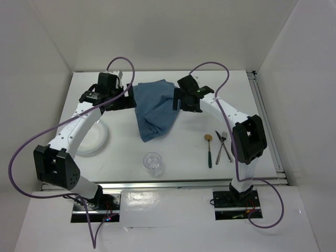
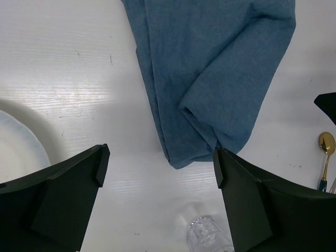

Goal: Set the dinner table for one person

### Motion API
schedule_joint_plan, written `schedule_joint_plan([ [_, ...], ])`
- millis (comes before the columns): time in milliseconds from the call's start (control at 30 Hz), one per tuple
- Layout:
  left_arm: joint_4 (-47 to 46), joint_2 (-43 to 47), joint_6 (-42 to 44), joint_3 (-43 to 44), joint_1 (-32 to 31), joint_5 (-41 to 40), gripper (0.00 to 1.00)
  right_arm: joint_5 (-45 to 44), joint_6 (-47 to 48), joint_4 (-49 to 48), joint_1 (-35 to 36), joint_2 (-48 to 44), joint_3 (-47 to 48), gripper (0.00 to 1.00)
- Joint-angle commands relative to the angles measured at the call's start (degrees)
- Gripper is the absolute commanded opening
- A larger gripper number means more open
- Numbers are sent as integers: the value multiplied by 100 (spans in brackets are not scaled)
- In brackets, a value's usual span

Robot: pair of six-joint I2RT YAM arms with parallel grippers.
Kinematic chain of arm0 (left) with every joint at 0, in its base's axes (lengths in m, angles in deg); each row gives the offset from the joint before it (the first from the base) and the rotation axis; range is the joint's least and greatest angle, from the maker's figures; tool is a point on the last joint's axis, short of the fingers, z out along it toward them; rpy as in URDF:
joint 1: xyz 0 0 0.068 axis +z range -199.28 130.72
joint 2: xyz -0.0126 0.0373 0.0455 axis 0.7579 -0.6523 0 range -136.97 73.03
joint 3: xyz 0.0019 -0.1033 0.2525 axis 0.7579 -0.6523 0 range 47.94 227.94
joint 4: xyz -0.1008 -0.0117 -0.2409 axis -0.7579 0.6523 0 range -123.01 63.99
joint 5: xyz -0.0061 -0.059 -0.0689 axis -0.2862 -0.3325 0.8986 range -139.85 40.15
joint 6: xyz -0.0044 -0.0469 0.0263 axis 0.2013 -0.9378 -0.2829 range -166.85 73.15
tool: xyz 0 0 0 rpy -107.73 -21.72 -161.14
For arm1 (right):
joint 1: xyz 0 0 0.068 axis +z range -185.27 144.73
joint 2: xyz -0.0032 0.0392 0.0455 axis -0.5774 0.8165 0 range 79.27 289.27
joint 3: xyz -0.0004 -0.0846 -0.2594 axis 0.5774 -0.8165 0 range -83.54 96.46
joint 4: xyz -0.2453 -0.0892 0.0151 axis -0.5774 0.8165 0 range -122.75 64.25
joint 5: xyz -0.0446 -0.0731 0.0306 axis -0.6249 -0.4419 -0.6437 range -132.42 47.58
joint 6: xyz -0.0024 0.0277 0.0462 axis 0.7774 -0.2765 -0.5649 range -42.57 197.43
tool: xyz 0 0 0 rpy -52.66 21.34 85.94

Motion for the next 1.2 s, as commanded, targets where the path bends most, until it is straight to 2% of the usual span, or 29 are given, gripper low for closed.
schedule_joint_plan([
  [0,150,23,-148,150,101,268,100,-116,-49,-1,61,-83,145,100],
  [167,292,-84,-148,274,154,471,100,-169,91,-1,245,-83,145,100],
  [400,344,443,-473,229,838,647,87,-169,469,-194,903,-83,356,100],
  [567,669,829,-710,388,1305,367,75,129,934,-607,1501,74,540,90],
  [733,793,1251,-842,319,1762,15,77,-1,1277,-652,2274,767,1233,90],
  [900,793,1647,-1193,55,2052,-136,80,-1,1392,-467,2530,1620,2086,87],
  [1067,793,1771,-1247,-165,2105,181,80,-107,1445,-45,2662,2437,3009,75],
  [1167,863,1718,-1247,-165,2158,233,81,-274,1515,78,2715,2588,3072,75],
])
